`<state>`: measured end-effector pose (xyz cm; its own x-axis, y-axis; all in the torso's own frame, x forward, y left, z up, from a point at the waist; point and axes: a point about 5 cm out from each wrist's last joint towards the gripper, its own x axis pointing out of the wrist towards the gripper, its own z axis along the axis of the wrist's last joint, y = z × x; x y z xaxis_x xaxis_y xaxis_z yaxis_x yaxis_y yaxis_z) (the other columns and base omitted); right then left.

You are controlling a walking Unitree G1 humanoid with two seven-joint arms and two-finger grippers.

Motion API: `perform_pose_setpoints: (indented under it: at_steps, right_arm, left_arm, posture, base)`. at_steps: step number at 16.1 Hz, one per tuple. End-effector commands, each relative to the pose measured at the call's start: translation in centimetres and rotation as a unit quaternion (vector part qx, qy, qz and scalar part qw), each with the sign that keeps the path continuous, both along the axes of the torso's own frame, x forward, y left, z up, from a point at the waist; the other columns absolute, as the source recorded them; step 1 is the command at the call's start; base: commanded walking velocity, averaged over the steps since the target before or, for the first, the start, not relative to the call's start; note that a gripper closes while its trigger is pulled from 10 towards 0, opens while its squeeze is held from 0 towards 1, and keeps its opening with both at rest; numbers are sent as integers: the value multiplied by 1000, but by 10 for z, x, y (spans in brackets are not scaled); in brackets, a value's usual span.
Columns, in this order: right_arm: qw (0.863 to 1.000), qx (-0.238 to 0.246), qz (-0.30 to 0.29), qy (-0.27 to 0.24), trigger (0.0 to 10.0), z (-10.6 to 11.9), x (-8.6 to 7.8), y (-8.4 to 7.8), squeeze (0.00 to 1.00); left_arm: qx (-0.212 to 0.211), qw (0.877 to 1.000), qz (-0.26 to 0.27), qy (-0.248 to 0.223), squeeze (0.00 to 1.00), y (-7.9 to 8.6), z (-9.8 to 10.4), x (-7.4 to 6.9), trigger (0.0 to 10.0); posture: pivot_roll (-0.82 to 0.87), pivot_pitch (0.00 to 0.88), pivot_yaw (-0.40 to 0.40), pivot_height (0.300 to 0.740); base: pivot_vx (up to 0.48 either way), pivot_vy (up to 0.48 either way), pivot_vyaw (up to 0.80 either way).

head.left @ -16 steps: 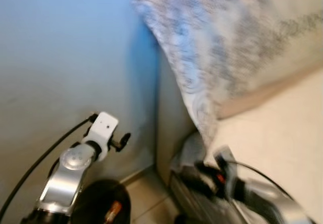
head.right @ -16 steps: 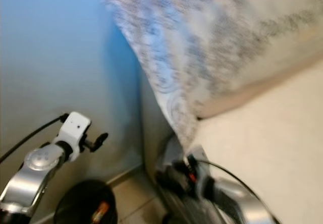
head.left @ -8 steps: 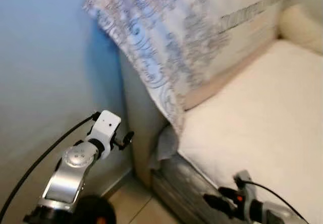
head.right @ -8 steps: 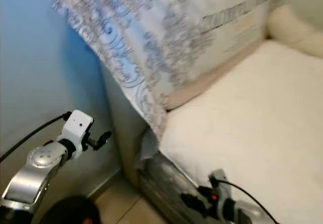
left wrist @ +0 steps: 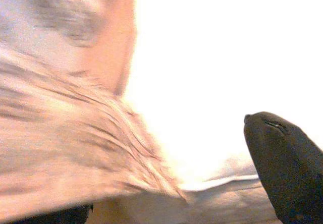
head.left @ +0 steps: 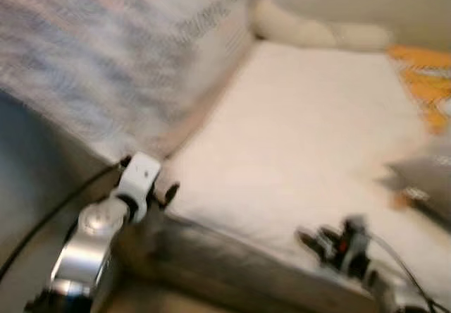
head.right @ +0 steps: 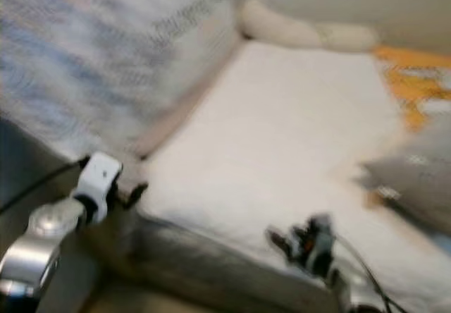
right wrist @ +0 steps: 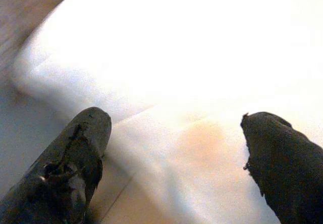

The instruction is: Clean up the room

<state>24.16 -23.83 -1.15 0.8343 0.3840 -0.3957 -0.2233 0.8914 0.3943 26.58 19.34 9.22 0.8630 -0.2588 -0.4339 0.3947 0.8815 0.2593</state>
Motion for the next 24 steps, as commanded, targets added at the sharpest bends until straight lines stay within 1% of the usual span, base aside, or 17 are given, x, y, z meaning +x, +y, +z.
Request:
perform_pose_setpoints:
  at_steps: [1, 2, 3, 4, 5, 7, 8, 9, 10, 11, 12, 13, 16, 18, 21, 23, 24]
  right_arm:
    - [996, 7, -71, -59, 10000, 24, 25, -12, 1000]
    - [990, 19, -76, -121, 10000, 58, 46, -7, 1000]
    - [984, 12, -46, -173, 10000, 95, 55, 16, 1000]
    - [981, -5, -18, -194, 10000, 113, 56, 42, 1000]
    - [980, -30, 5, -194, 10000, 118, 55, 63, 1000]
    - [977, -99, 28, -185, 10000, 119, 54, 86, 1000]
    - [980, -85, 0, -178, 10000, 122, 50, 91, 1000]
    - [981, -85, -8, -173, 10000, 122, 48, 92, 1000]
    - [983, -93, -25, -156, 10000, 122, 41, 94, 1000]
    - [982, -100, -38, -154, 10000, 121, 39, 93, 1000]
    - [982, -103, -46, -151, 10000, 119, 39, 92, 588]
    - [982, -106, -51, -149, 10000, 117, 39, 90, 0]
    - [983, -109, -75, -127, 10000, 115, 40, 87, 0]
    - [981, -129, -77, -123, 10000, 111, 41, 87, 0]
    - [987, -117, -56, -96, 10000, 101, 38, 91, 0]
    - [989, -117, -51, -77, 10000, 94, 37, 91, 0]
    - [990, -118, -44, -64, 10000, 90, 36, 90, 0]
  left_arm:
    - [1, 1000, -3, 5, 0, -1, -2, 0, 10000]
    - [1, 1000, -4, 6, 0, -1, -2, -1, 10000]
    - [1, 1000, -4, 6, 0, 0, -2, -1, 10000]
    - [1, 1000, -6, 6, 0, 0, -2, -1, 10000]
    - [1, 1000, -7, 4, 0, 0, -1, 0, 10000]
    - [-1, 1000, -6, -3, 0, 1, 1, 1, 10000]
    - [-13, 999, 9, -30, 0, 3, 8, 6, 10000]
    - [-17, 999, 15, -42, 0, 3, 12, 8, 10000]
    - [-31, 996, 36, -77, 0, 3, 22, 13, 10000]
    - [-39, 993, 57, -97, 0, 4, 27, 17, 10000]
    - [-46, 990, 70, -110, 0, 4, 31, 20, 10000]
    - [-52, 989, 74, -115, 0, 3, 32, 21, 10000]
    - [-51, 987, 74, -130, 0, -1, 35, 23, 10000]
    - [-51, 987, 72, -132, 0, -4, 35, 23, 10000]
    - [-28, 994, 34, -101, 0, -5, 26, 18, 10000]
    - [15, 998, 28, -51, 0, 8, 12, 12, 10000]
    - [63, 996, 59, -8, 0, 29, 0, 7, 10000]
  posture:
    - [10, 0, 8, 740]
    - [9, 0, 6, 740]
    - [8, 0, 5, 740]
    - [8, 0, 5, 740]
    - [8, 0, 5, 740]
    - [8, 0, 5, 740]
    - [7, 0, -3, 740]
    - [7, 0, -3, 740]
    - [10, 0, -4, 740]
    - [10, 0, -4, 740]
    - [10, 0, -4, 740]
    - [10, 0, -4, 740]
    - [11, 0, -4, 740]
    - [11, 0, -7, 740]
    - [11, 0, -7, 740]
    - [11, 0, -9, 740]
    - [11, 0, -9, 740]
  base:
    - [0, 0, -750]
    - [0, 0, -756]
    - [0, 0, -750]
    - [0, 0, -756]
    - [0, 0, -756]
    - [0, 0, -759]
    - [0, 0, -756]
    - [0, 0, -763]
    - [0, 0, -725]
    - [0, 0, 0]
    - [0, 0, 0]
    - [0, 0, 0]
    - [0, 0, 0]
    - [0, 0, 0]
    - [0, 0, 0]
    - [0, 0, 0]
    - [0, 0, 0]
